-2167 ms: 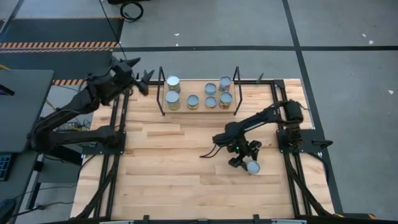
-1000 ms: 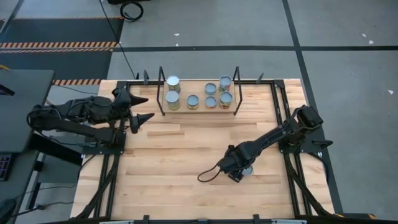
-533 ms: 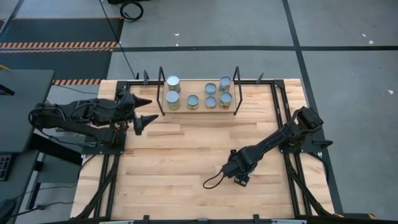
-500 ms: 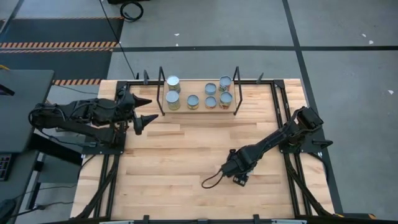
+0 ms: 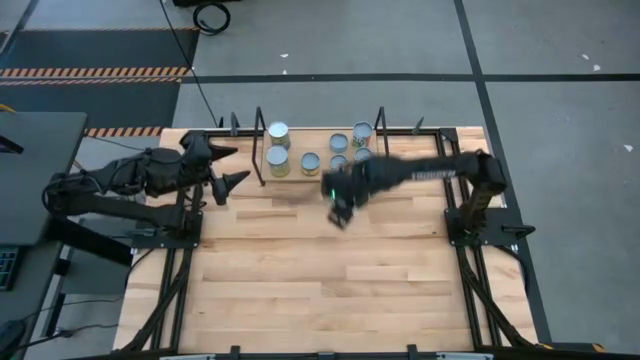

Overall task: Pick and place cans onto a shelf
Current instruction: Put the red can on the shelf aligned with the orange can

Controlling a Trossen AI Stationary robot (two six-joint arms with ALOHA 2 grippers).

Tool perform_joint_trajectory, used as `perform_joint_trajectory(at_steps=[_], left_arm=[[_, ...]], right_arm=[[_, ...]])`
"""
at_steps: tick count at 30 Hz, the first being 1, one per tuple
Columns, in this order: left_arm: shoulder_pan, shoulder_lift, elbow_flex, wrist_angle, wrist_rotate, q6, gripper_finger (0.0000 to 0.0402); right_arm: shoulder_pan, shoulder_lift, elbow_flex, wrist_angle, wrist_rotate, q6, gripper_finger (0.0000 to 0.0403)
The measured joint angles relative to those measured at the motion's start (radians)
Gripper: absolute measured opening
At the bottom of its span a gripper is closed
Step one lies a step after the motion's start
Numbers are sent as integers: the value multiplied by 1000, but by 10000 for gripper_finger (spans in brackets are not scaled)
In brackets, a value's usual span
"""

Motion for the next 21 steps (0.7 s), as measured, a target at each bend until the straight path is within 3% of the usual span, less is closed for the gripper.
perform_joint_trajectory(at_steps=[9, 21], left_arm=[[170, 11, 0, -17, 4, 67, 376], [420, 155, 0, 158, 60, 275, 376]], right_arm=[[-290, 19, 169, 108, 10, -178, 290], [-462, 357, 605, 39, -42, -307, 292]])
